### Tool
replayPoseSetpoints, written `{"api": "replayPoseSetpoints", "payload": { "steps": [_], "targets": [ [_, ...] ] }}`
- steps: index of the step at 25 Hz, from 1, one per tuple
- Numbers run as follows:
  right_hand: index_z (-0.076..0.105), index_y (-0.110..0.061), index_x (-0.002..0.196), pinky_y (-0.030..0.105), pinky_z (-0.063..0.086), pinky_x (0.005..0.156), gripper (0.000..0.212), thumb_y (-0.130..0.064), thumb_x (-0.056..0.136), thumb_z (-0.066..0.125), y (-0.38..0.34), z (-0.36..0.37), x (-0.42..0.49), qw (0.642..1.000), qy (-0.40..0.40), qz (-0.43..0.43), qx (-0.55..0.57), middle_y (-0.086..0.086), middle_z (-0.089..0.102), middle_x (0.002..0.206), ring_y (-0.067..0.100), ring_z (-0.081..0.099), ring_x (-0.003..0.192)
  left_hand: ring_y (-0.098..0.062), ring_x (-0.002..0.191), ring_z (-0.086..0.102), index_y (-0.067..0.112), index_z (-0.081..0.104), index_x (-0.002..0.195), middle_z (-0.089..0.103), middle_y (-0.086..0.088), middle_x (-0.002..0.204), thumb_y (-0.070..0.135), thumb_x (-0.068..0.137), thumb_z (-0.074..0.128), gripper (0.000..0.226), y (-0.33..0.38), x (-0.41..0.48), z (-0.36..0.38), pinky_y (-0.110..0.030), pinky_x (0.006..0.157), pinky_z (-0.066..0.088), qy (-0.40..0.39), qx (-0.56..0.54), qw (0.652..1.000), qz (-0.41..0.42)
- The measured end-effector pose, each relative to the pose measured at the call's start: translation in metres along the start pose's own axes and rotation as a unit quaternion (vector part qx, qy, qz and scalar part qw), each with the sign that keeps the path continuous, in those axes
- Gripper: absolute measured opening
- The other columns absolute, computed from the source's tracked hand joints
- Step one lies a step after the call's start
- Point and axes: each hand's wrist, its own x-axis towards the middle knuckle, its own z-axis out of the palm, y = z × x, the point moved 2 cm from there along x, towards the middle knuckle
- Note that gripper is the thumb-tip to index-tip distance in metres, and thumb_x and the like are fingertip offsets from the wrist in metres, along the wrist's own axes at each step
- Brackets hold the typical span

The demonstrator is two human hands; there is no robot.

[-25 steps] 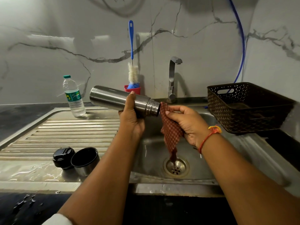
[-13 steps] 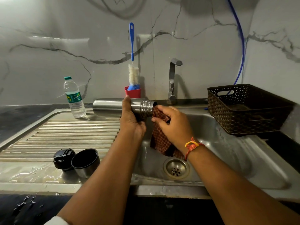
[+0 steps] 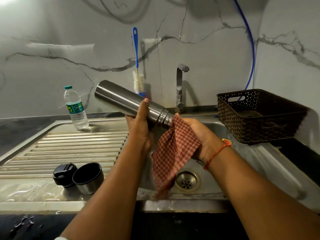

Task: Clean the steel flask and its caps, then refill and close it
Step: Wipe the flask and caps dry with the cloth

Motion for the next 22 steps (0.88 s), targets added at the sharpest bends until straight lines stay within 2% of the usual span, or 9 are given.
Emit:
{"api": "replayPoseSetpoints", "payload": {
  "steps": [2,3,5,7,11,14,16,18,22],
  "targets": [
    [0.066,-0.005,0.110,0.029,0.052,0.068,0.031,-0.032,0.095,0.060,-0.001,-0.002,0.000,0.985,0.029,-0.070,-0.156,0.003,0.067,0.074,0.016,0.063,0.068,-0.043,0.107,0.070,0.023,0.047,0.133,0.067,-0.022,0.124,0.035,0.049,0.100,0.100,0.001,0.001,-0.001,-0.065,0.090,0.055,0.012,-0.012,1.000,-0.015],
    [0.068,-0.010,0.107,0.029,0.052,0.070,0.024,-0.030,0.095,0.062,-0.001,-0.002,-0.001,0.955,0.046,-0.115,-0.269,0.001,0.069,0.080,0.016,0.065,0.075,-0.041,0.105,0.072,0.017,0.047,0.133,0.069,-0.022,0.122,0.036,0.050,0.099,0.099,0.001,0.001,-0.004,-0.063,0.090,0.056,0.027,-0.001,1.000,-0.011],
    [0.070,-0.020,0.105,0.028,0.052,0.077,0.014,-0.024,0.092,0.066,0.002,-0.001,0.002,0.871,0.064,-0.186,-0.451,-0.003,0.071,0.090,0.015,0.067,0.086,-0.037,0.100,0.074,0.008,0.047,0.128,0.070,-0.021,0.116,0.032,0.068,0.090,0.077,0.002,-0.001,-0.005,-0.058,0.089,0.059,0.066,0.032,0.997,0.003],
    [0.070,-0.019,0.111,0.030,0.053,0.083,0.025,-0.018,0.086,0.073,0.004,-0.004,0.007,0.803,0.066,-0.235,-0.543,-0.002,0.070,0.098,0.013,0.067,0.091,-0.035,0.095,0.075,0.007,0.048,0.123,0.069,-0.020,0.113,0.029,0.081,0.082,0.058,-0.001,-0.001,-0.008,-0.054,0.086,0.061,0.101,0.049,0.994,-0.014],
    [0.072,-0.023,0.111,0.033,0.050,0.083,0.031,-0.014,0.081,0.076,-0.004,-0.012,0.010,0.622,0.105,-0.336,-0.700,-0.001,0.063,0.109,0.019,0.059,0.099,-0.034,0.089,0.076,0.007,0.050,0.125,0.072,-0.020,0.112,0.031,0.082,0.082,0.059,0.000,0.005,-0.013,-0.053,0.084,0.061,0.100,0.061,0.987,-0.109],
    [0.072,-0.026,0.110,0.036,0.052,0.078,0.034,-0.005,0.083,0.069,-0.008,-0.013,0.005,0.550,0.110,-0.385,-0.733,-0.004,0.060,0.109,0.018,0.054,0.104,-0.034,0.095,0.075,0.007,0.050,0.117,0.072,-0.019,0.112,0.031,0.084,0.079,0.050,0.004,0.004,-0.014,-0.053,0.089,0.059,0.105,0.095,0.977,-0.158],
    [0.071,-0.027,0.110,0.034,0.051,0.079,0.033,-0.007,0.084,0.067,-0.007,-0.013,0.005,0.536,0.108,-0.398,-0.736,-0.006,0.059,0.108,0.016,0.052,0.105,-0.035,0.091,0.076,0.008,0.049,0.116,0.072,-0.020,0.110,0.031,0.083,0.080,0.051,0.006,0.005,-0.013,-0.053,0.086,0.061,0.112,0.103,0.976,-0.155],
    [0.071,-0.029,0.108,0.032,0.050,0.082,0.029,-0.010,0.086,0.067,-0.007,-0.014,0.008,0.559,0.102,-0.389,-0.726,-0.008,0.060,0.107,0.013,0.053,0.103,-0.034,0.085,0.076,0.008,0.048,0.124,0.071,-0.019,0.109,0.032,0.080,0.083,0.061,0.008,0.007,-0.016,-0.052,0.080,0.063,0.130,0.121,0.976,-0.126],
    [0.066,-0.029,0.103,0.017,0.050,0.081,0.015,-0.021,0.090,0.067,-0.018,-0.020,0.007,0.669,0.142,-0.392,-0.616,-0.017,0.061,0.102,-0.003,0.056,0.092,-0.027,0.087,0.073,0.012,0.043,0.130,0.066,-0.013,0.111,0.032,0.079,0.084,0.068,0.016,0.011,-0.029,-0.042,0.077,0.063,0.211,0.182,0.960,-0.018]
  ]
}}
